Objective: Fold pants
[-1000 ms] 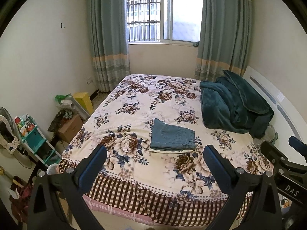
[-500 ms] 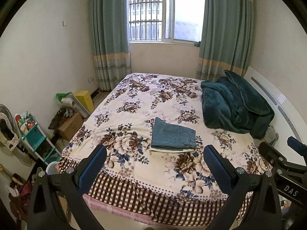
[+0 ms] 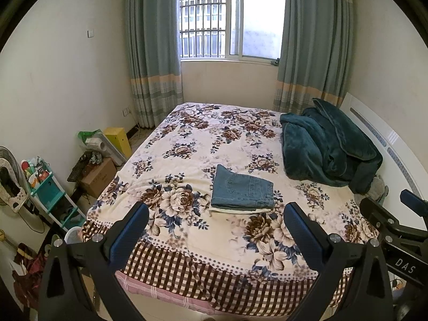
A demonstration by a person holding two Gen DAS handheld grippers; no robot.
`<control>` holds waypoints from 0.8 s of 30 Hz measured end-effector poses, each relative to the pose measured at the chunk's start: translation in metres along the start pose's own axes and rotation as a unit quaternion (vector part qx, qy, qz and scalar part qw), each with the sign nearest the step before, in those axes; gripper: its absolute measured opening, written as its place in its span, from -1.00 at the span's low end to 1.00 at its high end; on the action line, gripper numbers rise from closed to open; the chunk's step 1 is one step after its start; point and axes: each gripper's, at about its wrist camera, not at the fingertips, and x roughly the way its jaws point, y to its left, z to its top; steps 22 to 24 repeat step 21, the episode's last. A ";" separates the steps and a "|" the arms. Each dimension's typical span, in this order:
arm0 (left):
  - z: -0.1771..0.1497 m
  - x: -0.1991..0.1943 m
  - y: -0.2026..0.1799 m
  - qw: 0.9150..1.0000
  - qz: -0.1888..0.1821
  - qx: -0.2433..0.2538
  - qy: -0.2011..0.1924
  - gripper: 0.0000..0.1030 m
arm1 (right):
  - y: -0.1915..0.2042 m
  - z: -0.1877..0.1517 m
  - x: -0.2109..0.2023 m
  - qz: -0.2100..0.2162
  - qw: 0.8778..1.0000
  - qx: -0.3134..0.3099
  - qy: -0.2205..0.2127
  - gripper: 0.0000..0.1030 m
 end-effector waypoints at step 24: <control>-0.001 -0.004 0.002 1.000 0.007 -0.003 -0.009 1.00 | 0.001 -0.001 0.000 0.001 1.000 -0.003 -0.001 1.00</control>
